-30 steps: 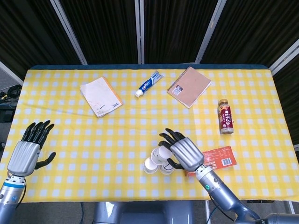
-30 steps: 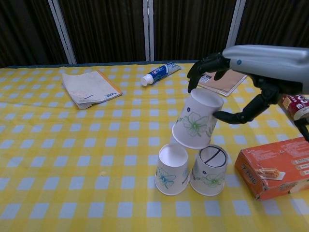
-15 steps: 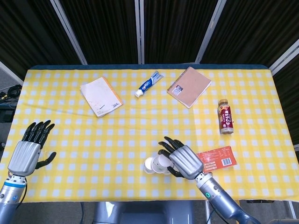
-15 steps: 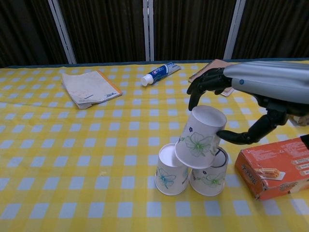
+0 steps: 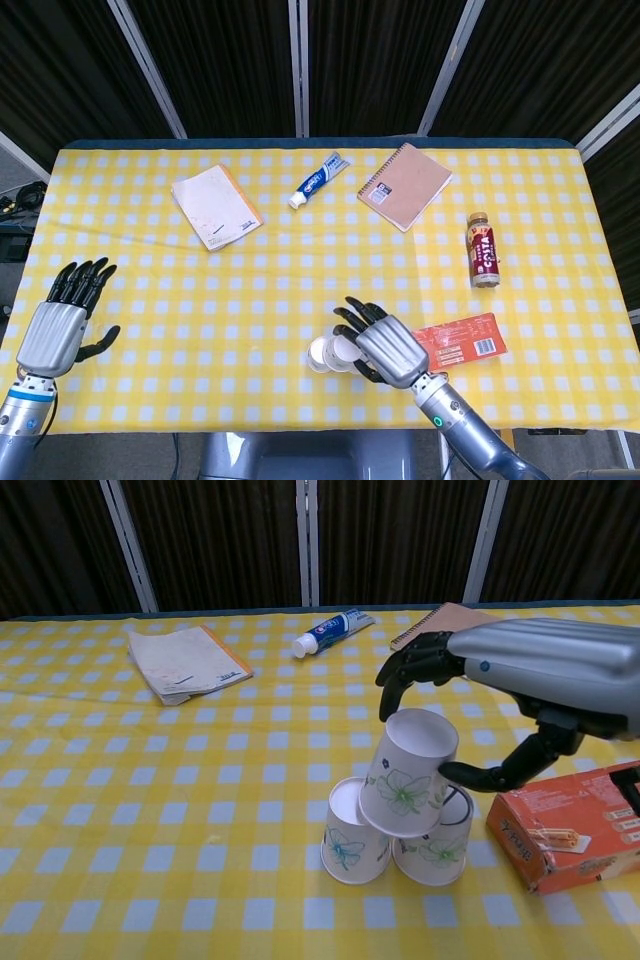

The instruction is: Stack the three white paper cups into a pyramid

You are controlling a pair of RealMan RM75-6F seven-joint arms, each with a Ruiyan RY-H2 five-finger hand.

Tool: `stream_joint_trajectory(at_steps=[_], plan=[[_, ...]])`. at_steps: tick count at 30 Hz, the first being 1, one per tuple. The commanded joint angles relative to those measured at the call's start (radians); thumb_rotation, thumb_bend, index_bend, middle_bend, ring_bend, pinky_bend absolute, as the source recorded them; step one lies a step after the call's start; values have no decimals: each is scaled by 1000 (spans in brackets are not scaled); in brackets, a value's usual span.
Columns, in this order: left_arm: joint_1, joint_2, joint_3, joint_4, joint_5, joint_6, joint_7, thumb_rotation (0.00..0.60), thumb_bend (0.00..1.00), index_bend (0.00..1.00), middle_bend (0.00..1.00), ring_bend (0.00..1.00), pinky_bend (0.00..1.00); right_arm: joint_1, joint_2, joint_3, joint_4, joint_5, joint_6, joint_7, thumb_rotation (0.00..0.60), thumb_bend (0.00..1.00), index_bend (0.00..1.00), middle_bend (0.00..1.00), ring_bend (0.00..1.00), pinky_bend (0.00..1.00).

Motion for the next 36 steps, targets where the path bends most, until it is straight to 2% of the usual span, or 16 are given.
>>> stream_joint_trajectory(at_steps=[1, 4, 9, 14, 19, 23, 26, 36], plan=[[1, 1, -1, -1, 0, 0, -1, 600, 307, 0, 0, 0, 0, 0, -4, 0, 1, -5, 1, -5, 600, 283, 367, 109, 0, 203], [2, 1, -3, -1, -1, 0, 0, 600, 307, 0, 0, 0, 0, 1, -9, -1, -2, -7, 2, -21, 600, 227, 276, 64, 0, 173], [3, 2, -4, -2, 0, -1, -1, 600, 307, 0, 0, 0, 0, 0, -10, 2, -11, 6, 13, -74, 600, 187, 183, 22, 0, 163], [6, 4, -7, -2, -1, 3, -6, 600, 307, 0, 0, 0, 0, -4, 0, 7, -30, 17, 33, -124, 600, 177, 162, 12, 0, 163], [11, 10, -8, -1, 1, 10, -15, 600, 307, 0, 0, 0, 0, -32, 61, 18, -58, 8, 108, -186, 600, 177, 156, 1, 0, 150], [16, 11, -5, 6, 13, 20, -22, 600, 304, 0, 0, 0, 0, -82, 116, 24, -23, -24, 207, -217, 600, 177, 153, 0, 0, 122], [22, 6, 1, 19, 27, 28, -22, 600, 298, 0, 0, 0, 0, -140, 147, 17, 43, -64, 292, -165, 600, 176, 135, 0, 0, 107], [36, -16, 6, 51, 29, 40, -15, 600, 279, 0, 0, 0, 0, -329, 168, -42, 313, -112, 448, 200, 600, 175, 33, 0, 0, 51]])
